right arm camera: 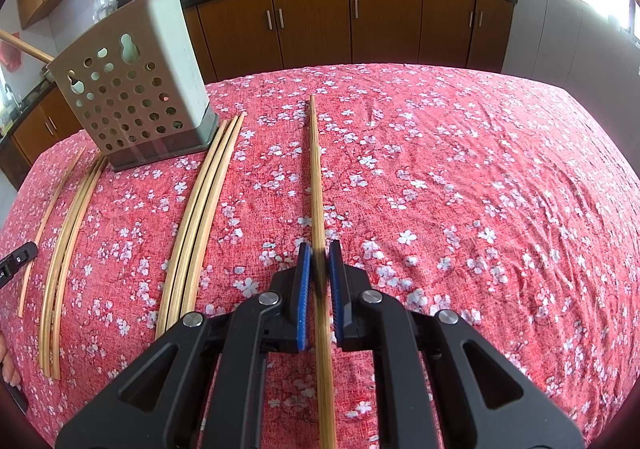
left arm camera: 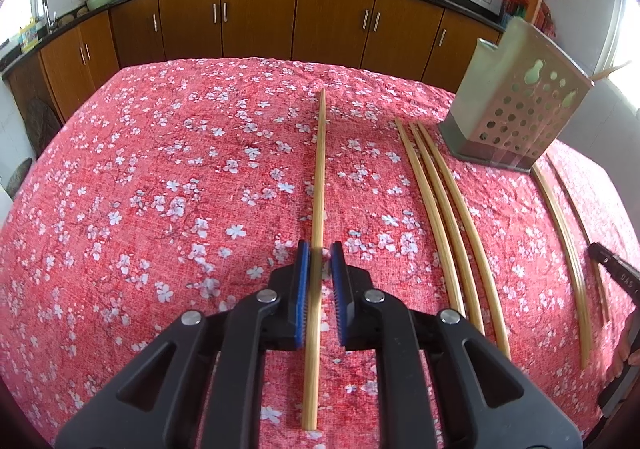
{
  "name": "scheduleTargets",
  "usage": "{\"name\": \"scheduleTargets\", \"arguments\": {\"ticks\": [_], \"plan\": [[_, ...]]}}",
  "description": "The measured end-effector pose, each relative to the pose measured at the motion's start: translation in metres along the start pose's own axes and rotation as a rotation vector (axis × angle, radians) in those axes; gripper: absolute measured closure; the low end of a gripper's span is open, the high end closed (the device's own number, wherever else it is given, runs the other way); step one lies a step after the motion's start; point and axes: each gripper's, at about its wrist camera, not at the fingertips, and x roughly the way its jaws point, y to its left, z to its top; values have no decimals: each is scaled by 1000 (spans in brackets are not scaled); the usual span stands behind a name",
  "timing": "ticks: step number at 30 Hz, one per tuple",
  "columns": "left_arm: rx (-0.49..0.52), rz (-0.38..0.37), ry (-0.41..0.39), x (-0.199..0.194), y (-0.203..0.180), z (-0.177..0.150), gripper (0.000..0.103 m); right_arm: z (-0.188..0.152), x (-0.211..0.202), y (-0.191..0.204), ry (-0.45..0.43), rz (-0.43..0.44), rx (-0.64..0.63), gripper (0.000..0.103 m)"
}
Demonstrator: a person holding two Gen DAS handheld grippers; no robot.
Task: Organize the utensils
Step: 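Close the left tool on its chopstick while the right tool grips its chopstick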
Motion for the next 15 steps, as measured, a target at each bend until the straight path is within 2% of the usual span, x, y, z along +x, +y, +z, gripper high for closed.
{"name": "scheduleTargets", "arguments": {"ticks": [4,6,8,11,15], "plan": [[16,10,0,-5,-4,-6,86,-5,-4,0,0,16,13,91],[12,5,0,-7,-3,-9,88,-6,-5,-1,0,23,16,92],[-5,11,0,-8,1,-10,95,-6,-5,-1,-2,22,20,94],[-3,12,-2,-11,3,-10,95,-6,-8,-2,-6,25,18,95],[4,11,-26,-23,7,-12,96,-7,-28,-3,-72,33,21,95]]}}
